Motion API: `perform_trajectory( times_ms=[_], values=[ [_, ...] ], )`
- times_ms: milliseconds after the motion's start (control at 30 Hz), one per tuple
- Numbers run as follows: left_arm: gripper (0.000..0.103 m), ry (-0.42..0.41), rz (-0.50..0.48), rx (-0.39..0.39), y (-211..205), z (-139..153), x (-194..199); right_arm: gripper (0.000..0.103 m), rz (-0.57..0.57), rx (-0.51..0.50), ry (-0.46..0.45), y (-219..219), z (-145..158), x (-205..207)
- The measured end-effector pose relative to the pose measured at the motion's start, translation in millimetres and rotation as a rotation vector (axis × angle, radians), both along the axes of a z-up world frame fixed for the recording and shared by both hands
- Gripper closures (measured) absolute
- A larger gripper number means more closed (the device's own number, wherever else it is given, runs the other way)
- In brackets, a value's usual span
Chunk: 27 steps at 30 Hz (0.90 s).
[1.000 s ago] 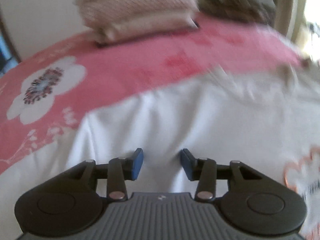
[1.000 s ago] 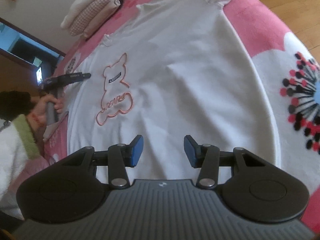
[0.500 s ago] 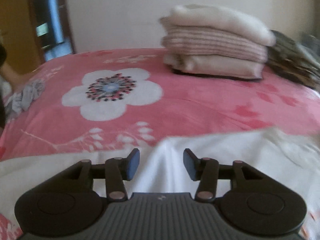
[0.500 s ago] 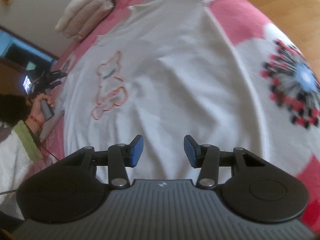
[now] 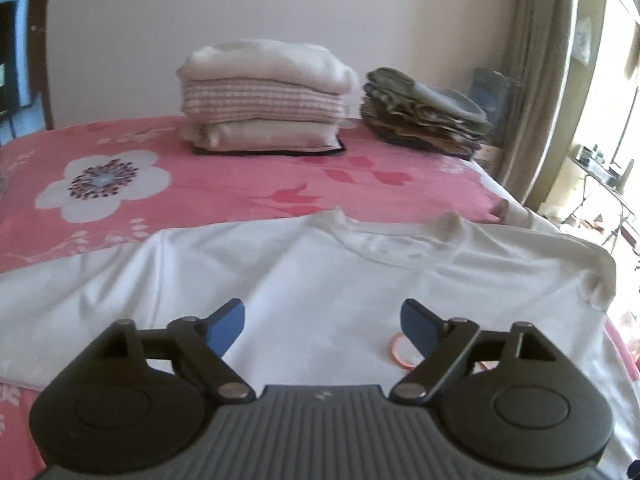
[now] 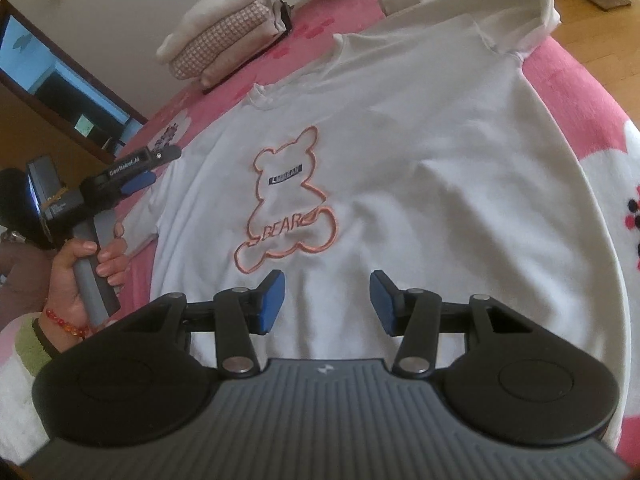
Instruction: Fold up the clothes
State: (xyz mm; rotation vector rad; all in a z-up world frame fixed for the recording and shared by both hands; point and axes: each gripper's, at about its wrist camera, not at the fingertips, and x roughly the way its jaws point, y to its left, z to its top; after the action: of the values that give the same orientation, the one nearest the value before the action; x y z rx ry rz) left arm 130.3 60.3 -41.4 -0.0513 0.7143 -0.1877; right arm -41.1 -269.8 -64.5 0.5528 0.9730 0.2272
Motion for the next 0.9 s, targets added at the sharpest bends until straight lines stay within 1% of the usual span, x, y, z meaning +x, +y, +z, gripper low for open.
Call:
perform_trajectory(
  times_ms=[67,200,233,333,400,500,600,800,900],
  values=[
    [0.012,0.008,0.002,-0.013,-4,0,-4,0.056,-0.010,-0.003,0.009,0,2,-6],
    [0.012,0.051,0.009,-0.065,-5,0,-8,0.056,-0.048,-0.006,0.021,1,4,-15],
    [0.012,0.053,0.013,-0.065,-5,1,-9,0.056,-0.056,-0.007,0.023,1,5,-17],
    [0.007,0.032,0.031,-0.043,-6,7,-15,0.056,-0.071,-0.023,0.023,6,11,-20],
    [0.001,0.010,0.040,-0.050,-3,13,-19,0.056,-0.073,-0.036,0.016,9,16,-22],
    [0.000,-0.010,0.041,-0.073,-1,21,-23,0.054,-0.064,-0.055,-0.008,13,22,-24],
    [0.000,-0.014,0.033,-0.080,-2,24,-24,0.054,-0.054,-0.073,-0.031,18,28,-26],
    [0.000,0.019,0.060,-0.102,-6,22,-21,0.053,-0.065,-0.099,-0.046,18,34,-27],
    [0.000,0.004,0.050,-0.126,-9,18,-21,0.051,-0.076,-0.108,-0.053,17,36,-27]
  ],
)
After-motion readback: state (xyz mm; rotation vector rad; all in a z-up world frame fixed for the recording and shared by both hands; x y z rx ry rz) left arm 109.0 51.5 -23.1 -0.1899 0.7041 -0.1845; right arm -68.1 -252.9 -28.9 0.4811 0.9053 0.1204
